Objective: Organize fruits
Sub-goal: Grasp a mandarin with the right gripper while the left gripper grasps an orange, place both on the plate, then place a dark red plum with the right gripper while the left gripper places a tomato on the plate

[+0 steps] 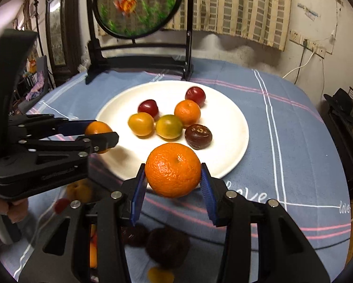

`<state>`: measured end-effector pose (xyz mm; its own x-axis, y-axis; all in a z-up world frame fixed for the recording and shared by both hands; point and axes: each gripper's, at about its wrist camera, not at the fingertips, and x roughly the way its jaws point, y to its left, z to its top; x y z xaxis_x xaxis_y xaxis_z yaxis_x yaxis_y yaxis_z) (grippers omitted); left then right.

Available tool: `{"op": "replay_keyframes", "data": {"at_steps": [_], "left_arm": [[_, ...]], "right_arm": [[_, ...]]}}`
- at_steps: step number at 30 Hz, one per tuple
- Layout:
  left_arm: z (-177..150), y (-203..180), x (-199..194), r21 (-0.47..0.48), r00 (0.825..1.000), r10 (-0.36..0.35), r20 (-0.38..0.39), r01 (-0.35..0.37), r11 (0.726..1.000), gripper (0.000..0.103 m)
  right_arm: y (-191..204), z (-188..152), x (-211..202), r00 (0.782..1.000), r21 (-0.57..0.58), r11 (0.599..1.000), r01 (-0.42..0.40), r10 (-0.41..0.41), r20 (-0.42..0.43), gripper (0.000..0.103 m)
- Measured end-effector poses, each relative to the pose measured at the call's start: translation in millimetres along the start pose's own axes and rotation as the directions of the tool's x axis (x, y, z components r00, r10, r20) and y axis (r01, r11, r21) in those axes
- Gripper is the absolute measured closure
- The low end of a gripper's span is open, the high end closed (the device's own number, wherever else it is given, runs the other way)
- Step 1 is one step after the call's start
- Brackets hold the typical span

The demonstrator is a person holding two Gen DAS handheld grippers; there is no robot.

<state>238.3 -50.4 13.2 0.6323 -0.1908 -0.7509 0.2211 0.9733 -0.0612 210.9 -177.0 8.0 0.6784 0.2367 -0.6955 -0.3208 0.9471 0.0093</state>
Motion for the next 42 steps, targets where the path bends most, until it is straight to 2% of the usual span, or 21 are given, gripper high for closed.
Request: {"op": "replay_keyframes", "data": {"at_steps": [2, 4, 9, 13, 19, 26, 34, 40, 42], "left_arm": [[1, 2, 6, -0.01, 1.0, -0.003, -0.004, 0.003, 1.0, 0.062], [2, 4, 8, -0.028, 1.0, 0.006, 0.01, -0.005, 1.0, 0.04], [-1, 9, -4, -0.054, 0.999, 0.002, 0.037, 0.0, 0.999, 0.039], [-13, 8, -20, -0.037, 0.999, 0.028, 0.04, -0.027, 0.999, 0.031], [-44, 8, -44, -0.015, 0.998, 0.061, 0.03, -0.061, 0.998, 0.026], [-80, 12, -70, -0.011, 0.996, 0.087, 0.023, -0.086, 0.996, 0.023], [-111, 21, -84, -0.017, 0.995, 0.103, -0.005, -0.103, 0.994, 0.021], [-122, 30, -84, -0.035, 0.995, 0.096, -0.024, -0.097, 0.995, 0.02], [-124, 30, -81, -0.033, 0.995, 0.093, -0.034, -0.094, 0.995, 0.02]], "right_arm": [[-1, 1, 11, 1.0, -0.004, 1.0, 0.013, -0.013, -0.019, 0.058], [-2, 1, 19, 0.999, -0.008, 1.0, 0.025, -0.025, -0.043, 0.055], [-6, -4, 7, 1.0, 0.028, 1.0, 0.003, -0.002, -0.027, 0.055], [-12, -15, -10, 0.999, 0.072, 0.997, -0.017, 0.02, -0.031, 0.055], [-15, -43, -43, 1.0, 0.114, 0.993, -0.017, 0.02, -0.024, 0.055], [14, -80, -72, 0.997, 0.064, 0.996, -0.065, 0.067, -0.039, 0.055], [57, -102, -66, 0.985, -0.01, 0.991, -0.132, 0.13, -0.114, 0.054], [72, -106, -51, 0.98, -0.041, 0.99, -0.131, 0.123, -0.154, 0.055], [74, -107, -47, 0.981, -0.047, 0.991, -0.124, 0.116, -0.152, 0.065]]}}
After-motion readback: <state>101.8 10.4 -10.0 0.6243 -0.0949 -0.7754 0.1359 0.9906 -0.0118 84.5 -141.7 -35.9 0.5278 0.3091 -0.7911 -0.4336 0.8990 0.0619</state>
